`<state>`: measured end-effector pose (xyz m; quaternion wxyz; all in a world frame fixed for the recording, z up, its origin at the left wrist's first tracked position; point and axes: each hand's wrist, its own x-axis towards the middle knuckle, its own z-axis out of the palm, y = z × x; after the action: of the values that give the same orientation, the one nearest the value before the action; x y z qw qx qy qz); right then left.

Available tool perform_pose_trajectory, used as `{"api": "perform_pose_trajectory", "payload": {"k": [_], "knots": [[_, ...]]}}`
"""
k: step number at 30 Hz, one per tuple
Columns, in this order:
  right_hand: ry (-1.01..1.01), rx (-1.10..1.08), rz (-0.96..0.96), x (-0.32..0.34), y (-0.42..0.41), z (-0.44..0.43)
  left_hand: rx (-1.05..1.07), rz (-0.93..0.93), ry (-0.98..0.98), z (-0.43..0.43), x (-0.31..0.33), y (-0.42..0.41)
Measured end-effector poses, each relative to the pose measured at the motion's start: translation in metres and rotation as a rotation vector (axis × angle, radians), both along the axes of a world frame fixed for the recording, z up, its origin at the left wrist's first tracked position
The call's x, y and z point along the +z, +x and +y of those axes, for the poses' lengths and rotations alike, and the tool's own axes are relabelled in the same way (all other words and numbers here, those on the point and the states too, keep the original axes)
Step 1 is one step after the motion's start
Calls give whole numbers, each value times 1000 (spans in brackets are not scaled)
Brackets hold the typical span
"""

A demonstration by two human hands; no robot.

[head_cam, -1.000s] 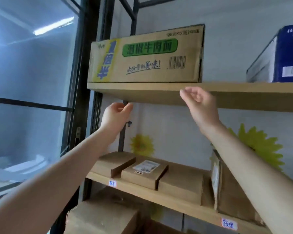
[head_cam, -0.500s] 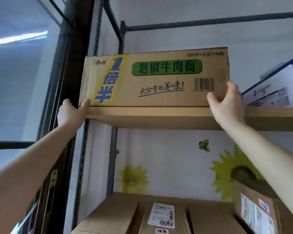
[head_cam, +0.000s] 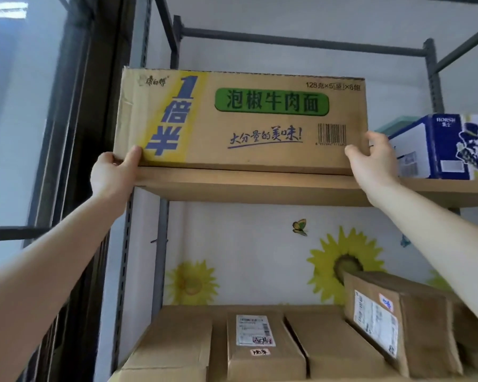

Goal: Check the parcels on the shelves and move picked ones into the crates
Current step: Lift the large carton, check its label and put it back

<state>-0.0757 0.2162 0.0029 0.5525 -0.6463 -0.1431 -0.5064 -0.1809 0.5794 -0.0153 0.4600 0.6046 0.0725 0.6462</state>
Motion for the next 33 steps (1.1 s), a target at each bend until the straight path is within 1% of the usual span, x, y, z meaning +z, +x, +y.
{"api": "perform_pose_trajectory", "payload": {"k": [5,11,16,20,23,25,27,29,31,33], "knots": [[11,6,-30,-3,-44,-18,-49,-91,-69,-18,-2,-33],[-58,9,-87,-15,-95,-49,-277,-174,-155,-49,-10,-90],[-130,-12,-79,-46,-117,-64,-384,-212,-259,-69,-36,-117],[-147,11,-31,-82,-124,-64,-412,-216,-332,-82,-67,-123],[-77,152,-3,-111,-128,-58,-354,-242,-399,-94,-89,-126],[-27,228,28,-128,-132,-57,-290,-232,-430,-102,-103,-126],[25,340,66,-142,-136,-59,-271,-221,-444,-107,-119,-126],[63,478,148,-153,-140,-62,-330,-229,-457,-111,-134,-125],[92,585,233,-159,-143,-66,-478,-243,-549,-114,-146,-127],[181,707,269,-164,-146,-68,-642,-242,-647,-113,-158,-127]]}}
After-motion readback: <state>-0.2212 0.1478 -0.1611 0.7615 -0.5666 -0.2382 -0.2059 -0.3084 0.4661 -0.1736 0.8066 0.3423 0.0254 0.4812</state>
